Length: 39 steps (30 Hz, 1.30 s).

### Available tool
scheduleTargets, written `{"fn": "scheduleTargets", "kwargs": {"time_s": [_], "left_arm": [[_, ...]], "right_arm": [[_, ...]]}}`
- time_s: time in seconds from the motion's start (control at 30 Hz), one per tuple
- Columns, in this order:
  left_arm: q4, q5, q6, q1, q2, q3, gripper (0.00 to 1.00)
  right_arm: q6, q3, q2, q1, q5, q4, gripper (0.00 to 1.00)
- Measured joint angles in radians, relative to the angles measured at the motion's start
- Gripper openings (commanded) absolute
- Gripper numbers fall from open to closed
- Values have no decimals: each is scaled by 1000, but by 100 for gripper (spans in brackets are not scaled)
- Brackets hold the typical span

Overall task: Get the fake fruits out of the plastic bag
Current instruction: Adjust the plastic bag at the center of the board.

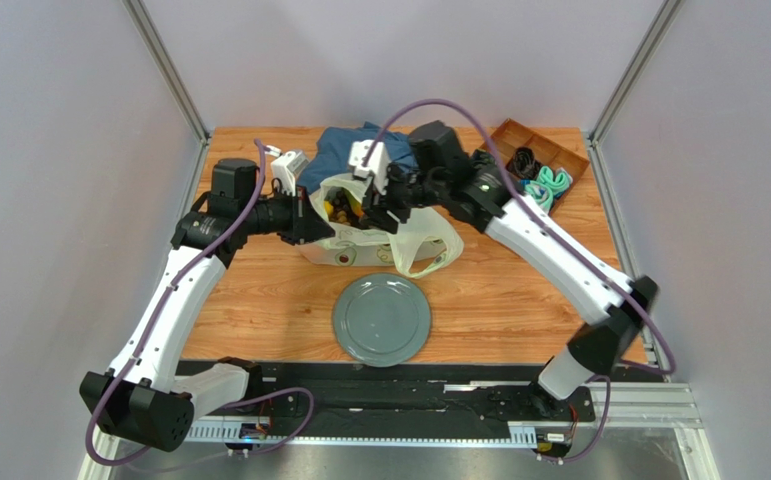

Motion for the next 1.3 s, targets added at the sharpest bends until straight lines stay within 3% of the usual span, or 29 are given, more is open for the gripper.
{"fn": "scheduleTargets", "kwargs": {"time_s": [0.2,0.47,0.67,0.77,0.87,0.9,0.97,1.07,1.3], "left_arm": [[-2,-3,-5,8,-41,-2,0],[-6,6,-23,48,-92,-3,0],[-31,13,-19,69,-144,-40,0],[-35,24,-18,71,-165,-68,0],[-33,42,-19,71,-160,-83,0],[-31,47,-20,71,-155,-85,0],[-23,58,-26,71,-143,-85,0],[-1,79,-43,71,-121,-85,0],[30,96,-83,71,-32,-65,0]], "right_arm": [[-21,27,260,-6,37,-72,50],[8,145,407,-28,65,-120,40],[58,194,501,-126,225,-108,40],[59,182,502,-206,347,-97,38],[59,182,499,-305,462,-57,50],[59,182,494,-332,488,-45,58],[61,177,471,-382,505,-42,61],[63,150,388,-401,430,-61,65],[32,40,89,-219,180,-63,49]]}}
